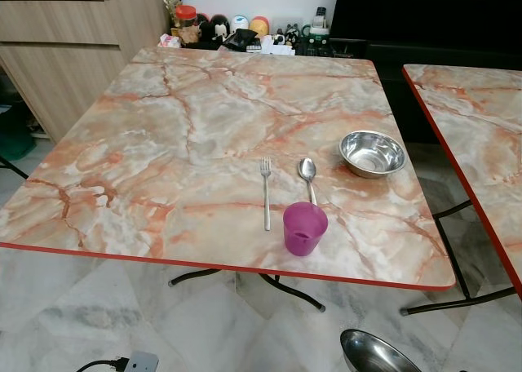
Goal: Setting the table
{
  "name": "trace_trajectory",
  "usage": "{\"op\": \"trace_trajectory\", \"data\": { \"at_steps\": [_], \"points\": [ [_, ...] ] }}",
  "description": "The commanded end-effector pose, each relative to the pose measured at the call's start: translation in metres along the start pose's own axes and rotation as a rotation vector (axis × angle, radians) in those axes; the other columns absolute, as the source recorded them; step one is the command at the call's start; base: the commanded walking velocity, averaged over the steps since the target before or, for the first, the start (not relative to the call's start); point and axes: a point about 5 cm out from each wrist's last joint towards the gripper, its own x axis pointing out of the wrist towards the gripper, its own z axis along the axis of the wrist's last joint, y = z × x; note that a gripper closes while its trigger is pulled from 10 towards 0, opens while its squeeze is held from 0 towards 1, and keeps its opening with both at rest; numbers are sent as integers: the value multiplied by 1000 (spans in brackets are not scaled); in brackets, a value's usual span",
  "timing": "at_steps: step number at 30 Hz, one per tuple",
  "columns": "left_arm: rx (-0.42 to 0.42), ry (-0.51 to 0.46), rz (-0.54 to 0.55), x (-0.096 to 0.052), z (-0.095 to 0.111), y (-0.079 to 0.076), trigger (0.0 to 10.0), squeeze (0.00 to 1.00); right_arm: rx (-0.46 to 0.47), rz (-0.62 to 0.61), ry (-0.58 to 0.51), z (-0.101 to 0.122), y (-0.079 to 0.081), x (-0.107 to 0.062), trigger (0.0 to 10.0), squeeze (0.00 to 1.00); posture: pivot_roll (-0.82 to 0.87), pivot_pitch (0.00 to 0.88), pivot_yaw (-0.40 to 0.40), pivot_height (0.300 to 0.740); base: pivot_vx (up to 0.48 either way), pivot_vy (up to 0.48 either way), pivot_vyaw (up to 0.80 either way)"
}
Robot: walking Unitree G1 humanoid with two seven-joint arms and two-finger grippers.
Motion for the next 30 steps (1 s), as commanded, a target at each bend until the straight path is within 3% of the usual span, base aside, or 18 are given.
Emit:
{"op": "trace_trajectory", "data": {
  "at_steps": [1, 14, 18, 30],
  "points": [
    [-19, 19, 11, -1, -7, 0, 10000, 0, 4, 7, 3, 0, 0, 0, 10000, 0, -24, 98, -15, 740, 0, 0, 0],
    [17, 25, -16, -1, -8, -6, 10000, 0, -3, 11, -5, 1, -3, -1, 10000, 0, -50, 76, -16, 740, 0, 0, 0],
    [19, 24, -16, 0, -8, -7, 10000, 0, -12, 15, 5, 0, -4, -1, 10000, 0, -52, 73, -17, 740, 0, -439, -730],
    [27, 35, -13, -1, -9, -6, 10000, 0, -10, 21, -12, 1, -3, -1, 10000, 0, -52, 72, -18, 740, 0, -480, 0]
  ]
}}
